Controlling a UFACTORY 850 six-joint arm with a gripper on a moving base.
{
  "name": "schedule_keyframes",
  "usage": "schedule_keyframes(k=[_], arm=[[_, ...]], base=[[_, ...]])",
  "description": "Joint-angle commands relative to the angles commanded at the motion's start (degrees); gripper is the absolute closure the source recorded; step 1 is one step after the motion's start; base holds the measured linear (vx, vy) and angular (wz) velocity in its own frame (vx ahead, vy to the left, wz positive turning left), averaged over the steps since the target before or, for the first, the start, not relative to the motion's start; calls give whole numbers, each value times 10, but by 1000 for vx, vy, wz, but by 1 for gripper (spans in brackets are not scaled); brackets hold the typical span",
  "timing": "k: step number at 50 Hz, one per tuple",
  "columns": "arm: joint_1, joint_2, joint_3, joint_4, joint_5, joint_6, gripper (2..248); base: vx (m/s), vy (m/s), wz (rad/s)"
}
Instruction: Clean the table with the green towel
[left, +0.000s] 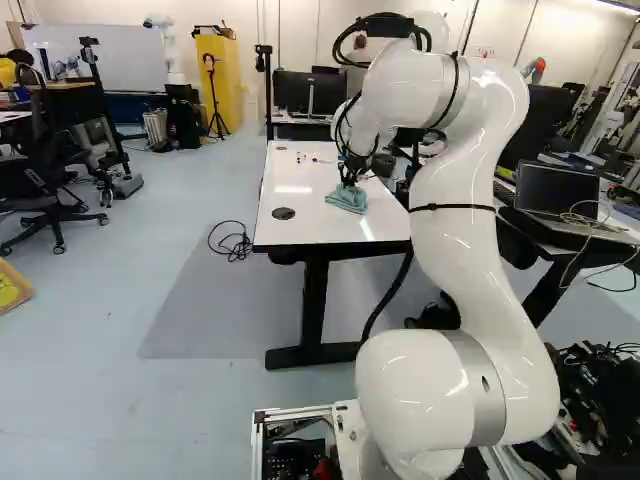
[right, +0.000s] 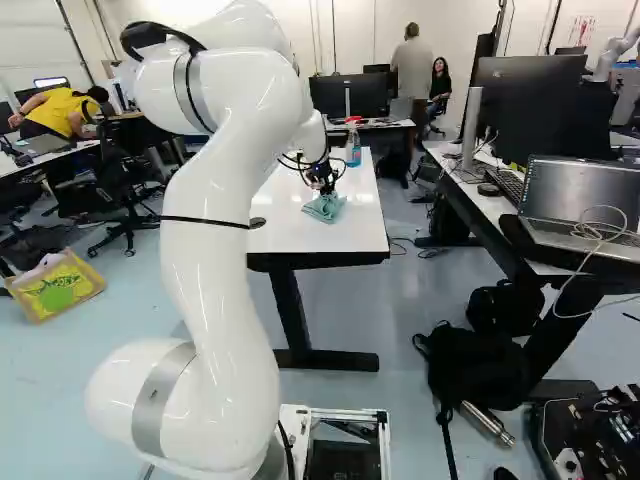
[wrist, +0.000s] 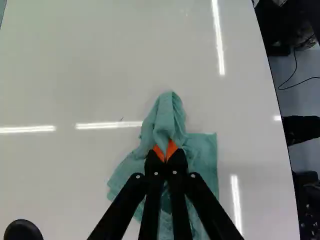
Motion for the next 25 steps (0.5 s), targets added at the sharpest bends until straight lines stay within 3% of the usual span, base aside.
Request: schedule_keyframes(k=[25], arm=[[18, -51, -75, 0, 0, 0, 226]], base=[[0, 0, 0]])
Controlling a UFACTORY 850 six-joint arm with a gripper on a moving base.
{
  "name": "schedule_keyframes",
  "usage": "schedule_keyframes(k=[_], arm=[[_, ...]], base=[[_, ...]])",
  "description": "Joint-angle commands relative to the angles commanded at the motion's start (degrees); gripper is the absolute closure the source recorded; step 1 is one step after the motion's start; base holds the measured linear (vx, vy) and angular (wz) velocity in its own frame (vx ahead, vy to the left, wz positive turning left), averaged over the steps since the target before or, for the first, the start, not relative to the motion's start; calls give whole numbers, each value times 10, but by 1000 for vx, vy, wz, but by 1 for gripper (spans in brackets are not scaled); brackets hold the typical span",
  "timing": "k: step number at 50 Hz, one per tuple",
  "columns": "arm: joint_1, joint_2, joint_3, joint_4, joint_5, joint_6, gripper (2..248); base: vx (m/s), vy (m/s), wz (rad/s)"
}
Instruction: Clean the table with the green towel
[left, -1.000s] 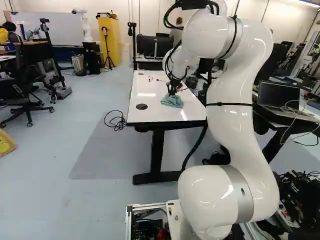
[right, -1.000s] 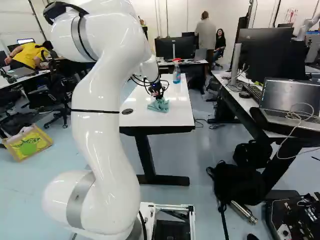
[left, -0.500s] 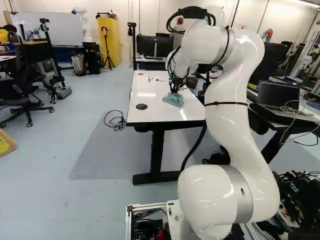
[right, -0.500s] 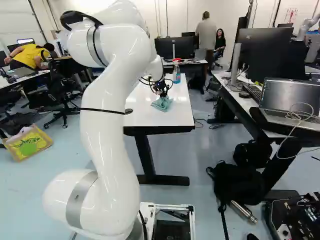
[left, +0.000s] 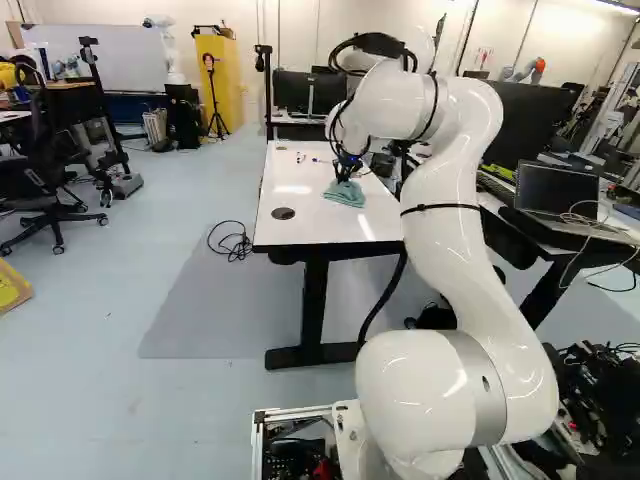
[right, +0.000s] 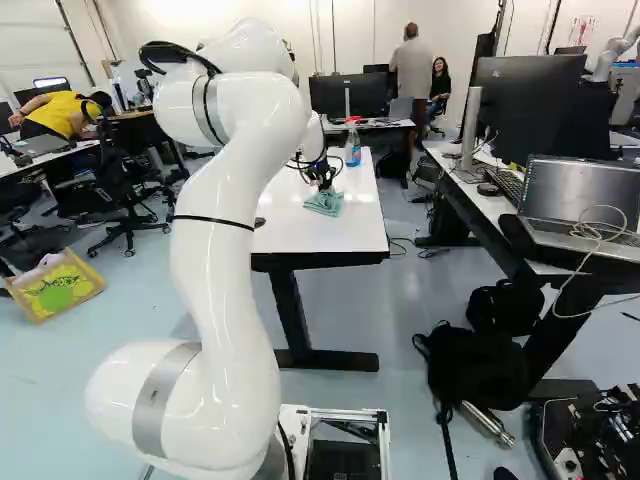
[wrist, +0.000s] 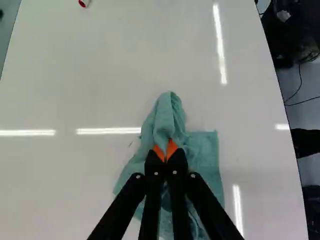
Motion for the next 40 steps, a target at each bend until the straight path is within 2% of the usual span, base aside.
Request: schedule_keyframes(k=[13, 40], arm=[[16, 7, 10, 0, 0, 0, 226], [35, 66, 96, 0, 0, 0, 226]], base=[[0, 0, 0], [0, 0, 0]])
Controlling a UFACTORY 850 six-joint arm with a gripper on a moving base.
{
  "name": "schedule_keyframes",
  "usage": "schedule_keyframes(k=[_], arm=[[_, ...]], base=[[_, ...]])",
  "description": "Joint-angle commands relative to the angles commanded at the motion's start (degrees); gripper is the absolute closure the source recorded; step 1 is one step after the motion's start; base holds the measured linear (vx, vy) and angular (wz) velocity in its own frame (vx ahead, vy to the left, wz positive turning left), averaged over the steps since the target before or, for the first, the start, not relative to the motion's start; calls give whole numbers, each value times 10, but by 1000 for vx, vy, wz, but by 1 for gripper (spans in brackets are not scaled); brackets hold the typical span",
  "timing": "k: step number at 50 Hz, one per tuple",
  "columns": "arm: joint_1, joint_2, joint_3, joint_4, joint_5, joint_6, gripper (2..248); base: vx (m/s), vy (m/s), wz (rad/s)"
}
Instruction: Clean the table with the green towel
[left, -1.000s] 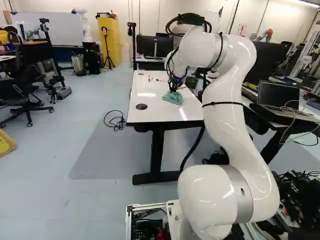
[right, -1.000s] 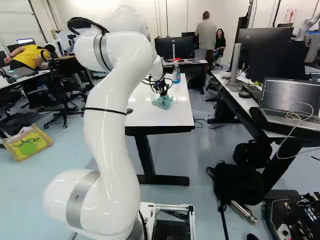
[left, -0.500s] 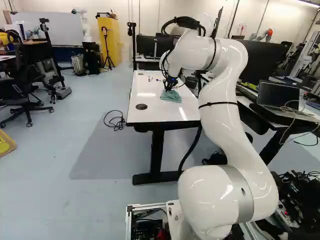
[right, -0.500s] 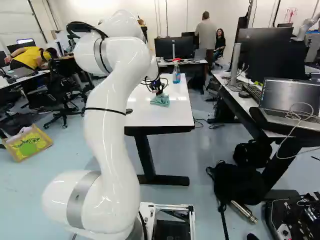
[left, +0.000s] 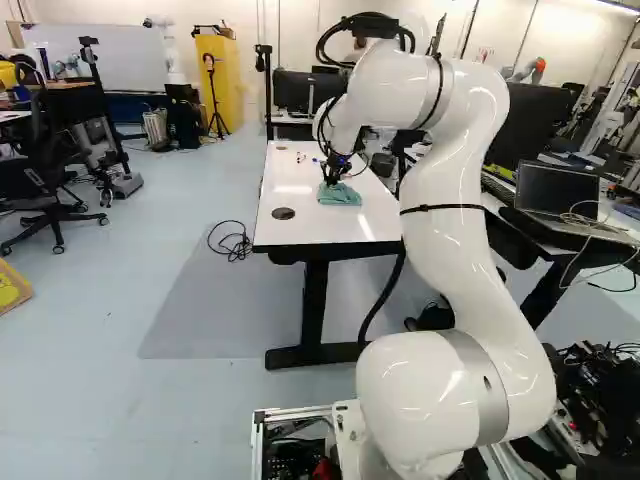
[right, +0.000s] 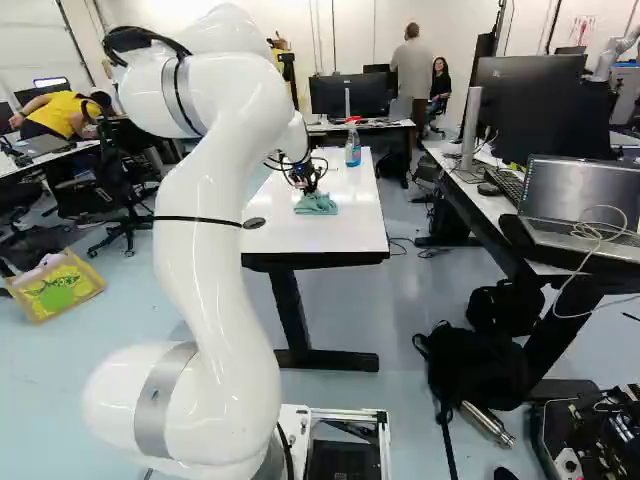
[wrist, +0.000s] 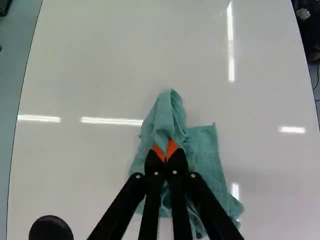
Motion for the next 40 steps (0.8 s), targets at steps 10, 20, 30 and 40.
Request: schedule_keyframes(k=[10, 20, 30, 40], arm=[[-1, 24, 34, 0, 0, 0, 226], [-5, 48, 67, 0, 0, 0, 226], [-11, 70, 99, 0, 0, 0, 226], [-22, 89, 124, 0, 0, 0, 226]], base=[[0, 0, 0], [0, 0, 0], [0, 0, 0], [0, 0, 0]])
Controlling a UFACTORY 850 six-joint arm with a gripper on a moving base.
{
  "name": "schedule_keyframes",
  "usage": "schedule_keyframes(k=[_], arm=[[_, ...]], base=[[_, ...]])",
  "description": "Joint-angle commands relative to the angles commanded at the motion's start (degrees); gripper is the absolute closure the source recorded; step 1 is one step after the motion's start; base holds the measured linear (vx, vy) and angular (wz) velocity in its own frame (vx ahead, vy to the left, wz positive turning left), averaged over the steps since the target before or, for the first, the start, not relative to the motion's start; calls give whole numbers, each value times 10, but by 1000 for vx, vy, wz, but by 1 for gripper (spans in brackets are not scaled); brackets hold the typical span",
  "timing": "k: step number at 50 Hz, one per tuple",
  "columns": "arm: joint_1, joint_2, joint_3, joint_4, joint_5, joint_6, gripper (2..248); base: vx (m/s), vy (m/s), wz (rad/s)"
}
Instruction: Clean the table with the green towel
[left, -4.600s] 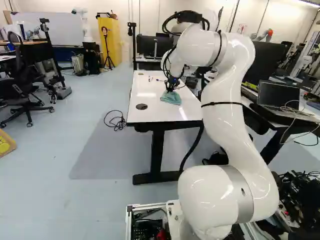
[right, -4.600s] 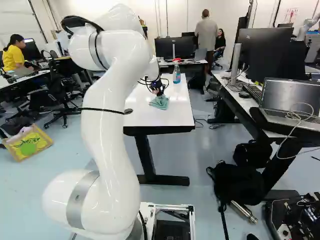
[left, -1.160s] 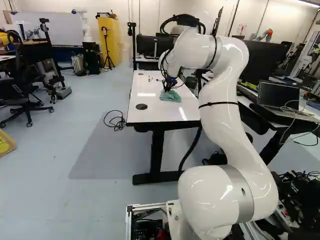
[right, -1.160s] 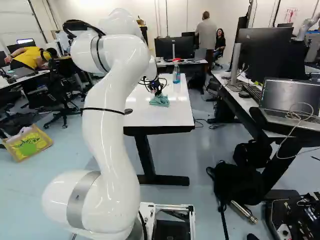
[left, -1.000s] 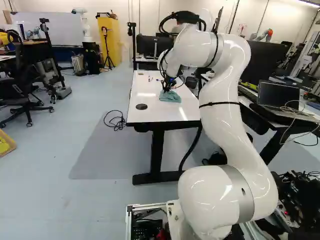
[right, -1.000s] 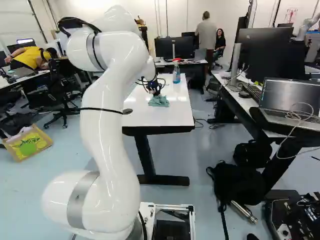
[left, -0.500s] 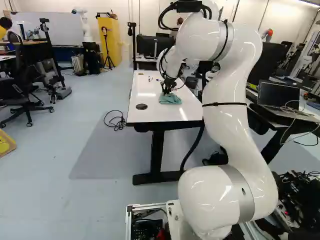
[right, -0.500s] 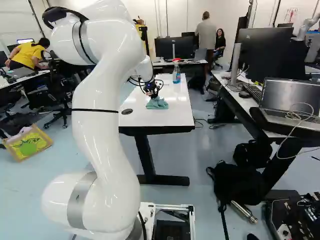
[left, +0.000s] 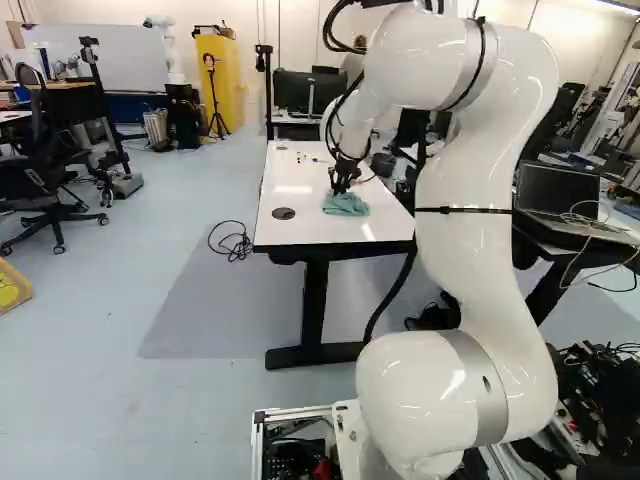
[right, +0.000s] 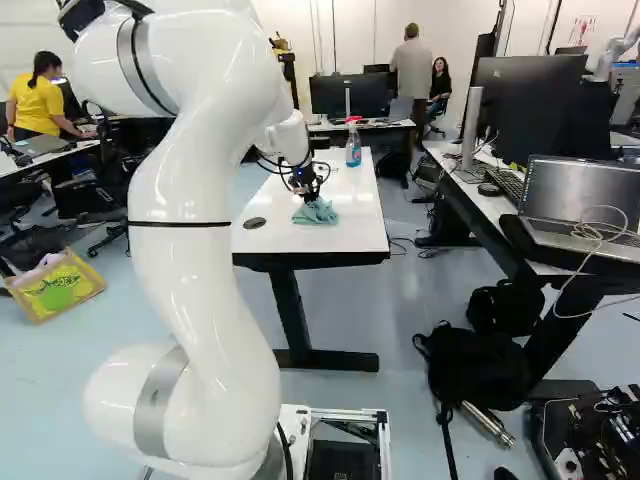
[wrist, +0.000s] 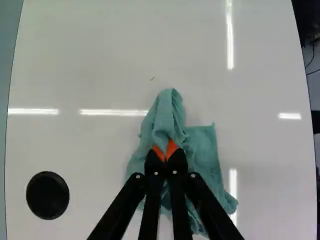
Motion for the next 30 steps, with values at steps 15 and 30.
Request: schedule_keyframes(k=[15, 30], arm=[[-8, 29, 25, 0, 0, 0, 226], [-8, 57, 37, 0, 0, 0, 226]], base=[[0, 0, 0], [0, 0, 0]])
